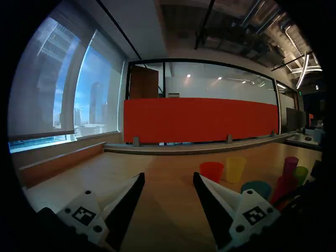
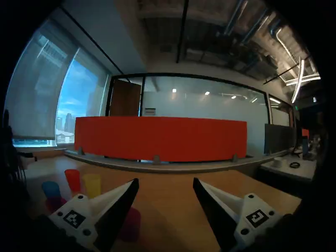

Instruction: Pour water

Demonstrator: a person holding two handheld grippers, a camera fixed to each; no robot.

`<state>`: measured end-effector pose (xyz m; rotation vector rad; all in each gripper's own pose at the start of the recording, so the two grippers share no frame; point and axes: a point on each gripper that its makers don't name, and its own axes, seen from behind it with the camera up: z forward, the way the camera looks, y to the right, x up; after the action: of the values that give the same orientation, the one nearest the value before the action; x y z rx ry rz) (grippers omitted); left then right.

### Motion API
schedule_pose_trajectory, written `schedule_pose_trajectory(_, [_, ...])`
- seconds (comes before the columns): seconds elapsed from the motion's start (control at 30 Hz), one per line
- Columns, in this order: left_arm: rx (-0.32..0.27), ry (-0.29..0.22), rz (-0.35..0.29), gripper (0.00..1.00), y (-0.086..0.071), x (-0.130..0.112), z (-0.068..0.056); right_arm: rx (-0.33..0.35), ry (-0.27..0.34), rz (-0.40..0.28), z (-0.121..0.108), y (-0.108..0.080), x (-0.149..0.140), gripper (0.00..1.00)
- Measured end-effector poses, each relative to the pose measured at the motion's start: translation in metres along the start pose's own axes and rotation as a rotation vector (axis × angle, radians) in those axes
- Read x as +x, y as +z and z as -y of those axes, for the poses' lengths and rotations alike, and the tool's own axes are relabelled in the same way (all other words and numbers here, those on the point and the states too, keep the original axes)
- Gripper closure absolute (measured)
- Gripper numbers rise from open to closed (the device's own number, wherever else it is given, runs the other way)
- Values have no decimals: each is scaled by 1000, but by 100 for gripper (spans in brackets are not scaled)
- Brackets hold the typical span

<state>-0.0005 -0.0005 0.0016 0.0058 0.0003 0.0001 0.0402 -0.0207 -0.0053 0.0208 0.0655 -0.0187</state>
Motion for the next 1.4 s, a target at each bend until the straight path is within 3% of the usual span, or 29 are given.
schedule_pose_trajectory(0.27, [0, 0, 0, 15, 0, 0, 0, -17, 35, 14, -15, 2, -14, 0])
schedule_pose_trajectory(0.47, [0, 0, 0, 15, 0, 0, 0, -33, 18, 20, -19, 0, -24, 0])
schedule_pose_trajectory(0.87, [0, 0, 0, 15, 0, 0, 0, -28, -2, 35, -17, 1, -36, 0])
schedule_pose_trajectory(1.4, [0, 0, 0, 15, 0, 1, 0, -26, 15, 62, -21, 4, -42, 0])
